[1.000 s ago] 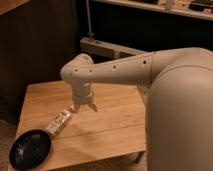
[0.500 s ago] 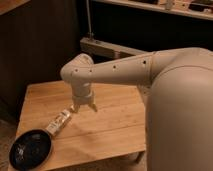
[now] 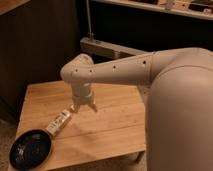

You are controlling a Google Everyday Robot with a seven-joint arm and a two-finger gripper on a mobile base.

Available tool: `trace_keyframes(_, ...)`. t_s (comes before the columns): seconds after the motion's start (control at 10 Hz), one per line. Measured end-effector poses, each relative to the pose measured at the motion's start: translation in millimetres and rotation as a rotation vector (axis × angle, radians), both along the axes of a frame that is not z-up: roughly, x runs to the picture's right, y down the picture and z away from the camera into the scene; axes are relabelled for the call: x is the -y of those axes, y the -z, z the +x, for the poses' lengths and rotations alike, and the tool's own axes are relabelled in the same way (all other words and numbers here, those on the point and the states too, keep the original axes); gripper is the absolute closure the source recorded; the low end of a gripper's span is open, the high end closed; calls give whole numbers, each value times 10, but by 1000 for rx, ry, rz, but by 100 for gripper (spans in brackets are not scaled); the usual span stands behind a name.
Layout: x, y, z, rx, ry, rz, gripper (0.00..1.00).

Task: Place the bottle in the ceramic bowl

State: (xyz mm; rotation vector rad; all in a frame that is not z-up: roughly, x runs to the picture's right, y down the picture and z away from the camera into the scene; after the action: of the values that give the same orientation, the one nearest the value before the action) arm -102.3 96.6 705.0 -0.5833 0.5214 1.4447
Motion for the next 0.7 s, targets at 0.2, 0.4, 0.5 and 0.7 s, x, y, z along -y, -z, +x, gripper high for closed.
trace_keyframes(0.2,0,1,-1,0,0,0,35)
trace_keyframes(0.4,30,0,-4,-11,-12,4,35)
trace_keyframes(0.5,73,-7,-7,-24,-31,10,35)
trace_keyframes(0.7,283,-143,131,-104,-128,34,35)
